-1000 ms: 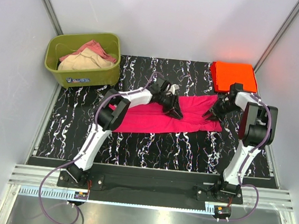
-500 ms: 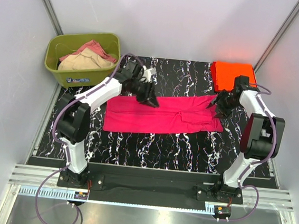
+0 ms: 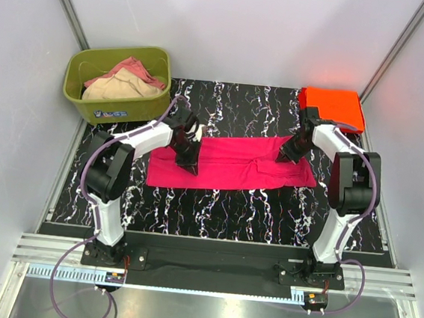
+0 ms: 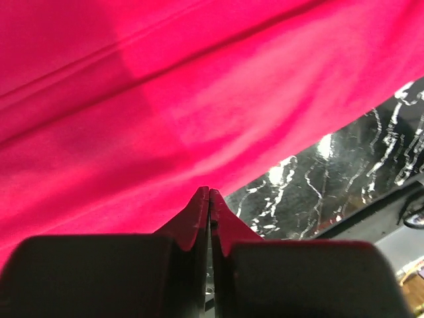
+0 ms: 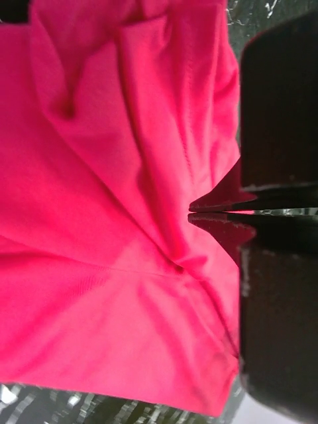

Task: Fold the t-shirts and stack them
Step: Fold the tshirt

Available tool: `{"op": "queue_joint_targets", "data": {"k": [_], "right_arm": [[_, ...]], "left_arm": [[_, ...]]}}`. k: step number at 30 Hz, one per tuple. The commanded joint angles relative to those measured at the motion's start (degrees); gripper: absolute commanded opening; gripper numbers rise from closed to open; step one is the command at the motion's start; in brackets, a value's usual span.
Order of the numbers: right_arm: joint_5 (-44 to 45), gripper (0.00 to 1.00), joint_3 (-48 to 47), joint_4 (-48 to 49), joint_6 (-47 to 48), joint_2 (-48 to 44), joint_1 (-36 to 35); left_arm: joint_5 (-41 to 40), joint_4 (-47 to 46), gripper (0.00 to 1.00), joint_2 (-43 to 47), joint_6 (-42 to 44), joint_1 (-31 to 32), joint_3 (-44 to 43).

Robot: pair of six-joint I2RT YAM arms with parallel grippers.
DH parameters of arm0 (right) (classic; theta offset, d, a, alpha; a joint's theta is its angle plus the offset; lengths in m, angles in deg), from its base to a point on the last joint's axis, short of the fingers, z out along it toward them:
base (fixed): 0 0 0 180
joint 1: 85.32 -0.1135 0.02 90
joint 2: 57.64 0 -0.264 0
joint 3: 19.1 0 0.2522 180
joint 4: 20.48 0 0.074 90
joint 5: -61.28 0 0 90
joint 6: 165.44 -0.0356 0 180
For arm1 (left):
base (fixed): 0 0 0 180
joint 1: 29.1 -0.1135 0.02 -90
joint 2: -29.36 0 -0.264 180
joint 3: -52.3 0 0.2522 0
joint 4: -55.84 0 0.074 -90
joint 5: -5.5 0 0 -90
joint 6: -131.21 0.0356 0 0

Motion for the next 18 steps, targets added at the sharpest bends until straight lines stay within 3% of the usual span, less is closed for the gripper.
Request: {"op": "queue_joint_targets", "data": {"k": [1,12,18], "right_arm": [[4.1,0.00,-1.9,1.4,-2.6,0.7,-0.7],[10.0,0.00,-3.1,5.5,-0.6,7.4,-4.1],[12.8,0.00,-7.9,7.1,1.7,12.6,-7.0]], "left_arm": [[-3.5,-1.2,0.02,0.9,1.5,0.0,0.5],[-9.4,-1.4,0.02,-3.3,0.1,0.0,2.8],[-8.9,-2.1,0.03,-0.2,-1.6,0.1,5.8]]}}
